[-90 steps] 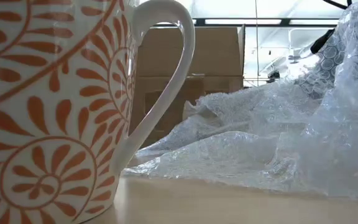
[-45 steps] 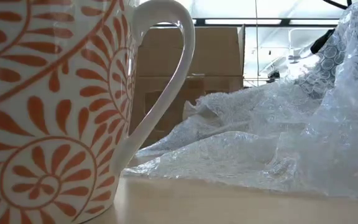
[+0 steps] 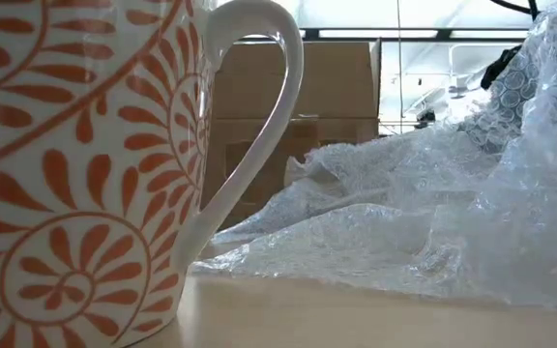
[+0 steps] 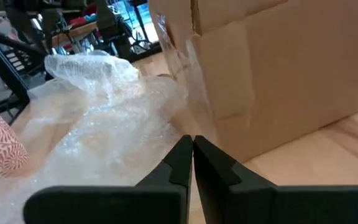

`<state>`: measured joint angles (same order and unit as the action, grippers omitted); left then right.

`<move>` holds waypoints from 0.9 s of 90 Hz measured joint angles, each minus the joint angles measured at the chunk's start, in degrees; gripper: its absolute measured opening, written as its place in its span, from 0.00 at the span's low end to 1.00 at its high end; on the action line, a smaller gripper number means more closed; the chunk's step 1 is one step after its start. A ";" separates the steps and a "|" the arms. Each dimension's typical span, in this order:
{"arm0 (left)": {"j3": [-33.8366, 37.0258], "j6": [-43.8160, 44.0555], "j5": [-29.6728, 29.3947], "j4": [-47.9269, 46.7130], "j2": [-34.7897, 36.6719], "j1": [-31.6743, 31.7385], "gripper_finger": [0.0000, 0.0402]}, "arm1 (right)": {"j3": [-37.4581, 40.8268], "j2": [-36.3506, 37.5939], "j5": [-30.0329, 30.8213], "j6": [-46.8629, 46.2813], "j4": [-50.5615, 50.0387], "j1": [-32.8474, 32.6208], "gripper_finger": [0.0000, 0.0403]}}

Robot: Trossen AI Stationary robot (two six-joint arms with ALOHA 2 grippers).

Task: Wrap mug
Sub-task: Prepare the left bubble wrap

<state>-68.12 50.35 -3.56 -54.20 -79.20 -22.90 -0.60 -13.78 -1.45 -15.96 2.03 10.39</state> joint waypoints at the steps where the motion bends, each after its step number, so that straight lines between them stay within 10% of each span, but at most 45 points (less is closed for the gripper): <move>1: 0.00 0.07 0.01 -0.15 0.03 0.10 0.11 | 0.01 0.00 0.00 0.01 0.03 0.00 0.00; 34: 0.00 9.21 12.13 -12.49 0.55 0.22 0.46 | 0.01 0.00 0.15 8.04 0.39 0.01 0.00; 81: 6.73 14.76 12.17 -12.59 0.55 -3.32 0.35 | 0.00 0.00 0.13 6.24 -1.14 0.02 0.00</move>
<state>-61.39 65.11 8.61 -66.79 -78.65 -26.22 -0.60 -13.78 -1.32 -9.72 0.89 10.41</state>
